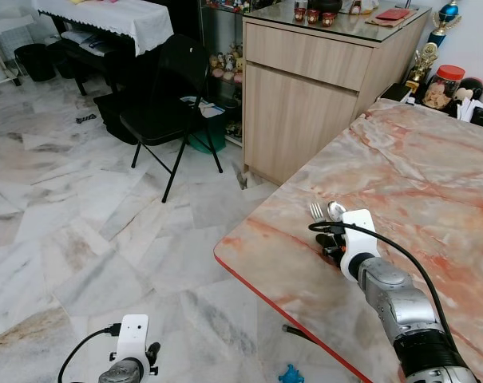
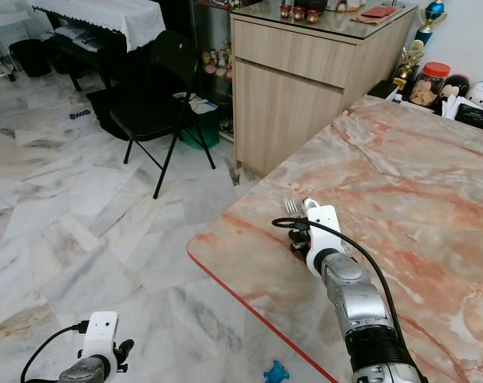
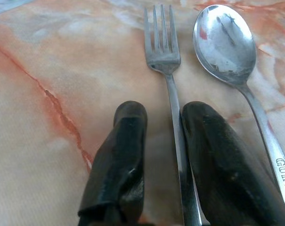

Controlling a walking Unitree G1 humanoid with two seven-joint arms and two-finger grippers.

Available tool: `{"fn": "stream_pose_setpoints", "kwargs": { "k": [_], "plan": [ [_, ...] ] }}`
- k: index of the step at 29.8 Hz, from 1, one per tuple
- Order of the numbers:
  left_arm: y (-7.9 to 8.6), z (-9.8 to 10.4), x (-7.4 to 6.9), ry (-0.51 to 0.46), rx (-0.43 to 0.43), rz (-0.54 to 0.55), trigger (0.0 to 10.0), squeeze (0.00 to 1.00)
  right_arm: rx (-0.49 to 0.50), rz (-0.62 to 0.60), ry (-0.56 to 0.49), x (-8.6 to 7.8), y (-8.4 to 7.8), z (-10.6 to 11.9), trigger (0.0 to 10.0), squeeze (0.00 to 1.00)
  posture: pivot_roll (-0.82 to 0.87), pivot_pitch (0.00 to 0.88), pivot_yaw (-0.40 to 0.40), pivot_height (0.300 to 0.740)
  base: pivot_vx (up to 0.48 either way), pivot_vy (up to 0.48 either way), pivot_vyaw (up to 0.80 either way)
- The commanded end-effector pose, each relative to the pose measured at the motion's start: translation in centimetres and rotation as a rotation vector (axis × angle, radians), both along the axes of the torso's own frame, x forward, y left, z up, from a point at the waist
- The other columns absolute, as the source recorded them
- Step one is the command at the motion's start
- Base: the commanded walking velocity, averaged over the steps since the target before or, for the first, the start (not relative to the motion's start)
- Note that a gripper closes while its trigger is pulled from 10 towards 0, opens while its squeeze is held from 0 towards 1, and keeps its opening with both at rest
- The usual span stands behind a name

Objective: Setting the table

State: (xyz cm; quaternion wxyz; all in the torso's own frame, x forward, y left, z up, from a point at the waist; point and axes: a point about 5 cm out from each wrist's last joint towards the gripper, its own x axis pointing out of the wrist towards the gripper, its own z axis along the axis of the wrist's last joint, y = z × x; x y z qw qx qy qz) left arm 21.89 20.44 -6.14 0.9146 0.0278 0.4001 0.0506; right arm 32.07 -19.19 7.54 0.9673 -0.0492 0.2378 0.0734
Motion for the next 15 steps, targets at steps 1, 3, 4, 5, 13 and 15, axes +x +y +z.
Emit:
{"fn": "stream_pose_setpoints", "kwargs": {
  "k": [1,3,4,5,13,15],
  "plan": [
    [0.14,-0.22,-0.36,0.02,-0.001,0.002,10.0,0.0,-0.003,-0.014,-0.011,0.18,-0.18,0.18,0.0,0.0,0.06,0.021,0.026,0.74,0.0,0.0,0.0],
    [0.13,-0.23,-0.37,0.02,0.0,0.001,10.0,0.0,-0.002,-0.013,-0.012,0.18,-0.16,0.18,0.0,0.0,0.06,0.021,0.026,0.74,0.0,0.0,0.0],
    [0.14,-0.23,-0.37,0.021,0.0,0.001,10.0,0.0,-0.001,-0.014,-0.012,0.17,-0.14,0.13,0.0,0.0,0.06,0.021,0.026,0.74,0.0,0.0,0.0],
    [0.14,-0.23,-0.38,0.021,0.0,0.001,10.0,0.0,-0.002,-0.013,-0.011,0.15,-0.08,0.05,0.0,0.0,0.06,0.02,0.027,0.74,0.0,0.0,0.0],
    [0.1,-0.24,-0.37,0.022,0.0,0.002,10.0,0.0,0.005,0.007,-0.009,0.02,0.56,-0.22,0.0,0.0,0.06,0.02,0.025,0.74,0.0,0.0,0.0],
    [0.09,-0.24,-0.36,0.022,0.001,0.001,10.0,0.0,0.004,0.008,-0.01,0.04,0.56,-0.21,0.0,0.0,0.06,0.02,0.025,0.74,0.0,0.0,0.0]
  ]
}}
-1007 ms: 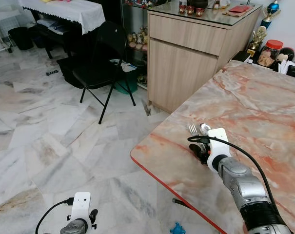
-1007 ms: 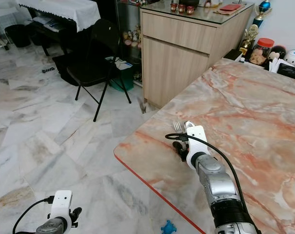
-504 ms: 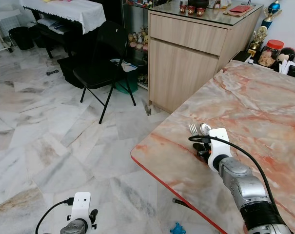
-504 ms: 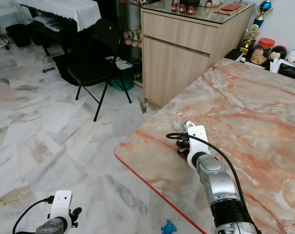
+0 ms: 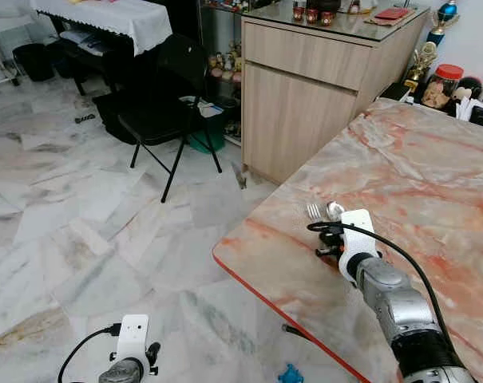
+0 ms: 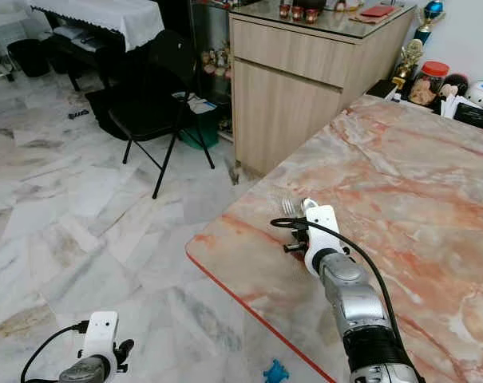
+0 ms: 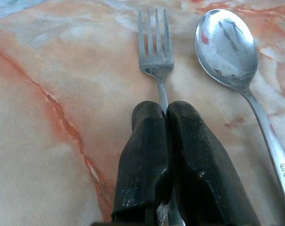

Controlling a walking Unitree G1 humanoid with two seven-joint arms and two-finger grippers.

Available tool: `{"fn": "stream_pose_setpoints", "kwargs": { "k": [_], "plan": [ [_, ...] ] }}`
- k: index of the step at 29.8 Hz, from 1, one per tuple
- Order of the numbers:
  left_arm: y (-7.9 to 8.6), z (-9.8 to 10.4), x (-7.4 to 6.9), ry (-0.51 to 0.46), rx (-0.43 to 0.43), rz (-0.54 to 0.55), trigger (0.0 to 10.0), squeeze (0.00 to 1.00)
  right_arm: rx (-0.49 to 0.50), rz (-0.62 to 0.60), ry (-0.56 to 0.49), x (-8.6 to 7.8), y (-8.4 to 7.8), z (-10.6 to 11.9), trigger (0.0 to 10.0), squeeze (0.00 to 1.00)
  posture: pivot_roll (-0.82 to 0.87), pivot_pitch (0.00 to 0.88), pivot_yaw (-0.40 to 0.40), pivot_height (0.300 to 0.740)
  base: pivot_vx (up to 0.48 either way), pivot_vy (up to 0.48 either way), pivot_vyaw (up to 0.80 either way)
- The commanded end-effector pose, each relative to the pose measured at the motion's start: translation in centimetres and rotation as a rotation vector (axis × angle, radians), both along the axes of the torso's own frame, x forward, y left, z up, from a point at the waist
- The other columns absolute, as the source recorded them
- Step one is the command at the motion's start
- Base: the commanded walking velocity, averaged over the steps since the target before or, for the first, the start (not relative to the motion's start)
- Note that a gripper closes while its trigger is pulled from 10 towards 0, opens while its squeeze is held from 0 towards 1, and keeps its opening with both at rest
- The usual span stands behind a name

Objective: Setting the table

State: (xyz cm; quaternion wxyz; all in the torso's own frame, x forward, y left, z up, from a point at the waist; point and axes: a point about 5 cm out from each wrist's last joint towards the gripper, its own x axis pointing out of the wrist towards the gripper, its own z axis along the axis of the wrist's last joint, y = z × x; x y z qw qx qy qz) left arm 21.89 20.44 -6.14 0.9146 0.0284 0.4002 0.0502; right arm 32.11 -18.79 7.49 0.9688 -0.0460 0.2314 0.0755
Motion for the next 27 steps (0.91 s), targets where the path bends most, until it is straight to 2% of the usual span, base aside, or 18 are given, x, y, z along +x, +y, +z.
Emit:
{"fn": "stream_pose_setpoints", "kwargs": {
  "k": [1,8,11,12,13,16,18,20,24,27],
  "plan": [
    [0.1,-0.2,-0.4,0.022,0.0,0.002,10.0,0.0,-0.005,0.005,0.001,0.0,0.2,-0.2,0.0,0.0,0.06,0.02,0.025,0.74,0.0,0.0,0.0],
    [0.1,-0.2,-0.4,0.022,0.002,0.002,10.0,0.0,-0.008,0.008,0.0,0.0,0.3,-0.2,0.0,0.0,0.06,0.019,0.025,0.74,0.0,0.0,0.0],
    [0.1,-0.2,-0.4,0.022,0.005,0.002,10.0,0.0,-0.009,0.013,-0.041,0.1,0.6,0.2,0.0,0.0,0.06,0.019,0.025,0.74,0.0,0.0,0.0],
    [0.2,-0.2,-0.4,0.022,0.006,0.003,10.0,0.0,-0.009,0.014,-0.085,0.2,0.7,0.6,0.0,0.0,0.06,0.019,0.025,0.74,0.0,0.0,0.0],
    [0.2,-0.3,-0.5,0.022,0.008,0.007,10.0,0.0,-0.004,0.033,-0.242,0.4,1.5,2.5,10.0,0.0,0.06,0.02,0.022,0.74,0.0,0.0,0.0],
    [0.4,-0.3,-0.5,0.019,0.01,0.018,10.0,0.0,-0.003,0.058,-0.388,0.0,2.4,4.1,10.0,0.0,0.06,0.02,0.021,0.74,0.0,0.0,0.0],
    [0.5,-0.3,-0.5,0.018,0.011,0.023,10.0,0.0,-0.008,0.055,-0.423,-0.1,2.5,4.5,10.0,0.0,0.06,0.02,0.021,0.74,0.0,0.0,0.0],
    [0.7,-0.2,-0.6,0.014,0.013,0.033,10.0,0.0,0.039,0.02,-0.503,-1.0,2.7,5.3,10.0,0.0,0.06,0.021,0.021,0.74,0.0,0.0,0.0],
    [0.7,-0.2,-0.5,0.007,0.016,0.03,10.0,0.0,0.053,-0.029,-0.572,-1.9,2.4,5.6,10.0,0.0,0.05,0.015,0.022,0.74,0.0,0.0,0.0],
    [0.7,-0.2,-0.6,0.006,0.021,0.018,10.0,0.0,0.073,-0.123,-0.658,-3.0,1.7,5.9,10.0,0.0,0.05,0.0,0.018,0.74,0.0,0.0,0.0]
  ]
}}
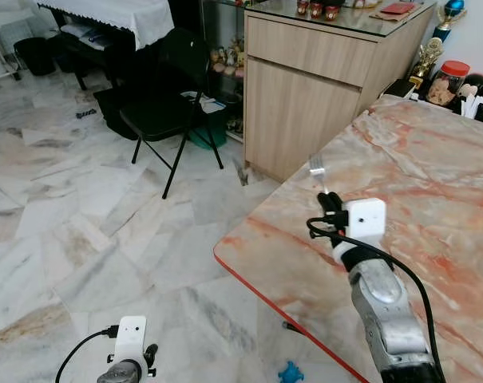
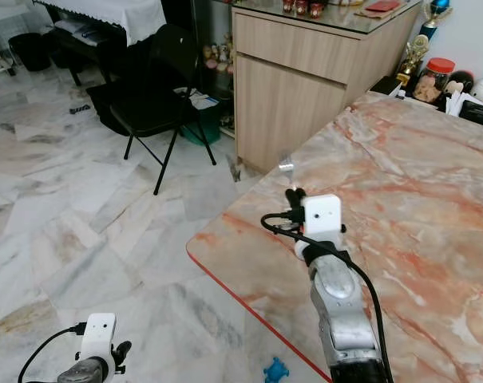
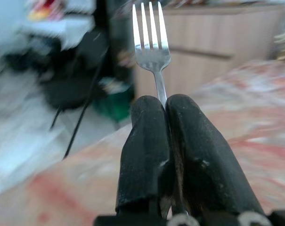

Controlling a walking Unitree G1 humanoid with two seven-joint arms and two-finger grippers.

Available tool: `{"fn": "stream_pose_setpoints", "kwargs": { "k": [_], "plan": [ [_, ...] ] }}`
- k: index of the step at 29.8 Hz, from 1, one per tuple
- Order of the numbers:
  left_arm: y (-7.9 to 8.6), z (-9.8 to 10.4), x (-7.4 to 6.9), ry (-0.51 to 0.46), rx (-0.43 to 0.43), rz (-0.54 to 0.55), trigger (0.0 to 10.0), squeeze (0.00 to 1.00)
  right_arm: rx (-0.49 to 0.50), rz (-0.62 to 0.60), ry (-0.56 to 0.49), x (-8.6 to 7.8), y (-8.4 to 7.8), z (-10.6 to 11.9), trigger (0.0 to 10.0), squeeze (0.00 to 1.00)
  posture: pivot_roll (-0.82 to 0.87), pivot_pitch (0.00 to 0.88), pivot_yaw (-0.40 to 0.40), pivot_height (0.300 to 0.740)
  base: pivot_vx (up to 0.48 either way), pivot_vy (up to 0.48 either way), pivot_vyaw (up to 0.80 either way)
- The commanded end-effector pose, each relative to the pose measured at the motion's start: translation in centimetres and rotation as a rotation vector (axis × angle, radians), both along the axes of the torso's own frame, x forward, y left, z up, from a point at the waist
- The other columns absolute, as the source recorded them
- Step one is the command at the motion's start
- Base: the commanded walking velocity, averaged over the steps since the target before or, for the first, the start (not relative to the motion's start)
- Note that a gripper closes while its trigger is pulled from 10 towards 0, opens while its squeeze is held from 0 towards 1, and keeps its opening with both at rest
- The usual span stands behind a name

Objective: Setting the table

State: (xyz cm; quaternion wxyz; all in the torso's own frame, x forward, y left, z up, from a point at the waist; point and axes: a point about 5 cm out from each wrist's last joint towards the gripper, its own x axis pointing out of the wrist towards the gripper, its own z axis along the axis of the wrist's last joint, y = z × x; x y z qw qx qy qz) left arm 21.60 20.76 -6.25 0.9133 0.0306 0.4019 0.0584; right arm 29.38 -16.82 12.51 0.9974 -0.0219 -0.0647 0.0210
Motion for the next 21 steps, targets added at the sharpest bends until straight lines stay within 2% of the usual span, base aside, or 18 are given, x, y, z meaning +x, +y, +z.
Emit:
{"fn": "stream_pose_setpoints", "kwargs": {
  "k": [1,5,14,21],
  "plan": [
    [0.4,-0.1,-0.3,0.004,0.013,0.001,10.0,0.0,0.014,-0.043,-0.069,-0.4,-0.4,0.8,10.0,0.0,0.05,0.0,0.017,0.74,0.0,0.0,0.0],
    [0.5,-0.2,-0.6,0.012,0.02,-0.011,10.0,0.0,0.032,-0.095,-0.088,-1.2,-0.7,0.6,10.0,0.0,0.05,0.0,0.017,0.74,0.0,0.0,0.0],
    [0.9,-0.1,-0.5,0.009,0.031,-0.001,10.0,0.0,0.055,-0.102,-0.134,-0.5,-0.5,1.5,10.0,0.0,0.05,0.0,0.017,0.74,0.0,0.0,0.0],
    [0.9,0.0,-0.4,0.007,0.025,0.024,10.0,0.0,0.06,-0.129,-0.163,-0.2,-1.1,2.2,10.0,0.0,0.06,0.0,0.014,0.74,0.0,0.0,-0.76]
  ]
}}
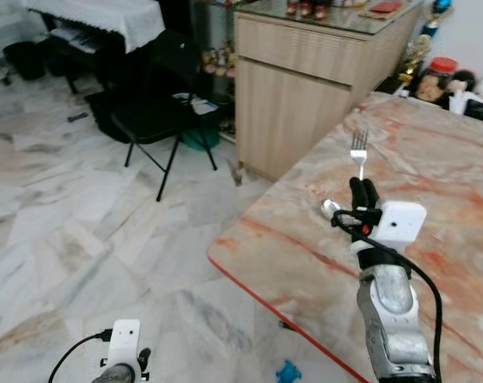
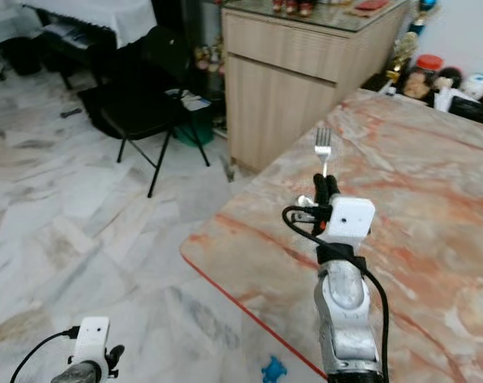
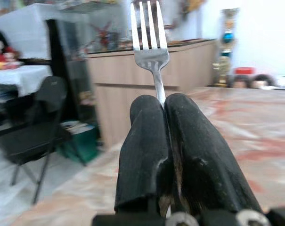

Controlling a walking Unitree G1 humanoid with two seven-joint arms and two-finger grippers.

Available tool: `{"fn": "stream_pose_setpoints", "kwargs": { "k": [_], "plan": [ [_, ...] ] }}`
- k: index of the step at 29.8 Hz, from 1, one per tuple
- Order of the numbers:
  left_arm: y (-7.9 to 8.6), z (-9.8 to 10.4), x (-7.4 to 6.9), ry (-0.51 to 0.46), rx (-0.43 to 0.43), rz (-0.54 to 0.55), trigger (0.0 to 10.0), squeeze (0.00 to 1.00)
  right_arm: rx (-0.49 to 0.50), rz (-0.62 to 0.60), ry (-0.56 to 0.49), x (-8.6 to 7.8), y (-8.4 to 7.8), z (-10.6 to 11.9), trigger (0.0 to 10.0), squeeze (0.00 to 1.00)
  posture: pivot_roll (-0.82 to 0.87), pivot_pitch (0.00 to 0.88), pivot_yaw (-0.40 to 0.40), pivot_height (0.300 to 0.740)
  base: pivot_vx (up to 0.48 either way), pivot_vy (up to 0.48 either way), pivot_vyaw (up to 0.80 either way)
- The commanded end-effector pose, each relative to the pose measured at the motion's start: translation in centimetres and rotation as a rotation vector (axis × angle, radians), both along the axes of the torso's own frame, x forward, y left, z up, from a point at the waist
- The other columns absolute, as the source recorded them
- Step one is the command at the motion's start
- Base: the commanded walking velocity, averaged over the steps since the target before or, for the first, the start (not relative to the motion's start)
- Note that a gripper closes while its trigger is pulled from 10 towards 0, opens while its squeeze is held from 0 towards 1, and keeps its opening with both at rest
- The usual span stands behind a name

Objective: Setting the table

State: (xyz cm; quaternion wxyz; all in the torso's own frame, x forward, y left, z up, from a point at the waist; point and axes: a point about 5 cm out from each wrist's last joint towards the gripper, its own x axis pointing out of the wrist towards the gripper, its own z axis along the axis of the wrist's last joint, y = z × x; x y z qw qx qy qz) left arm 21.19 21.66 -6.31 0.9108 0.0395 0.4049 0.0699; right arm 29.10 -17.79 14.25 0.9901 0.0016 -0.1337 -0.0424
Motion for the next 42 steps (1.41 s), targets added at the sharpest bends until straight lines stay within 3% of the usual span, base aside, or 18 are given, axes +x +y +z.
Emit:
{"fn": "stream_pose_setpoints", "kwargs": {
  "k": [1,20,26,42],
  "plan": [
    [-0.1,0.1,0.1,-0.003,-0.001,0.007,10.0,0.0,-0.004,-0.007,-0.023,0.2,-0.1,0.5,10.0,0.0,0.06,0.0,0.014,0.74,0.0,0.0,-0.76],
    [0.6,-0.2,-0.5,0.01,0.005,0.016,10.0,0.0,-0.005,-0.001,-0.065,1.3,0.0,1.8,10.0,0.0,0.06,0.006,0.02,0.74,0.0,0.0,-0.76],
    [0.5,-0.1,-0.4,0.004,0.005,0.017,10.0,0.0,-0.009,0.001,-0.064,1.4,0.0,1.8,10.0,0.0,0.06,0.007,0.018,0.74,0.0,-0.392,-0.76],
    [0.2,0.0,-0.2,-0.01,-0.013,0.027,10.0,0.0,-0.016,0.013,-0.069,1.7,0.1,2.0,10.0,0.0,0.06,0.008,0.012,0.74,0.0,0.0,-0.77]
  ]
}}
